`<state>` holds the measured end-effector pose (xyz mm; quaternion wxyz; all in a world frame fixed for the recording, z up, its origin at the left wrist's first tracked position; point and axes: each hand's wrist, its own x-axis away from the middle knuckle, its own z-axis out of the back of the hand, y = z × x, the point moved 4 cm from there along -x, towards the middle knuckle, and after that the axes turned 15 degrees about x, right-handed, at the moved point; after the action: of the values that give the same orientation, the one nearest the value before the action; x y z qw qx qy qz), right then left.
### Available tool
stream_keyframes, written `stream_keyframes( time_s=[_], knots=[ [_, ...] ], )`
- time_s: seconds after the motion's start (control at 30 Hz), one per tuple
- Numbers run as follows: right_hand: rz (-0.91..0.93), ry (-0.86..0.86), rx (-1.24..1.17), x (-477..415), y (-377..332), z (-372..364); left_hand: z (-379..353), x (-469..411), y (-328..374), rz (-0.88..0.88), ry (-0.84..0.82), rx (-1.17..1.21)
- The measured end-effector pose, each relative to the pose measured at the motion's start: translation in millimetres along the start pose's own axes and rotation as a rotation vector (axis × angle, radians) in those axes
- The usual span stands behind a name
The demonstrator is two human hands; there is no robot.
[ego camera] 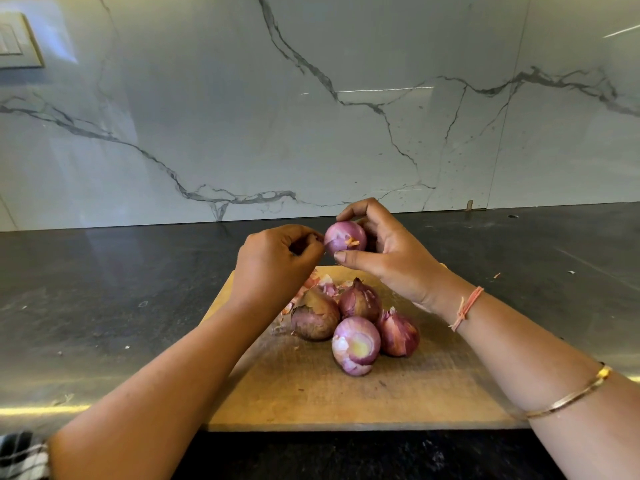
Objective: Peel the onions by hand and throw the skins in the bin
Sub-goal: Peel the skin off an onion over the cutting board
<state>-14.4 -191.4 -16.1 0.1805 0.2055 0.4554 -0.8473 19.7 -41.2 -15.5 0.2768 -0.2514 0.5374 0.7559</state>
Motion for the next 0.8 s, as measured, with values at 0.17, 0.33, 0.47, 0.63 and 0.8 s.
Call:
stream_keyframes(
  time_s=[0.17, 0.33, 0.47, 0.63, 0.8],
  knots=[
    [0.002, 0.008, -0.019, -0.8, 1.8, 2.4, 0.1, 2.3, 4.0, 0.029, -0.066, 0.061],
    [0.023, 0.001, 0.125, -0.6, 2.4, -0.5, -1.4, 5.4, 9.4, 0.011, -0.126, 0.041],
    [0.032, 0.007, 0.238, 1.2, 0.9, 0.3, -2.6, 4.1, 10.1, -0.04, -0.139, -0.037],
    [0.054, 0.007, 0.301, 3.2, -2.7, 0.2, -2.9, 3.9, 13.4, -0.125, -0.141, -0.14],
    [0.044, 0.004, 0.274, 2.9, -1.6, 0.0, -2.5, 1.8, 12.4, -0.206, -0.105, -0.196]
  ],
)
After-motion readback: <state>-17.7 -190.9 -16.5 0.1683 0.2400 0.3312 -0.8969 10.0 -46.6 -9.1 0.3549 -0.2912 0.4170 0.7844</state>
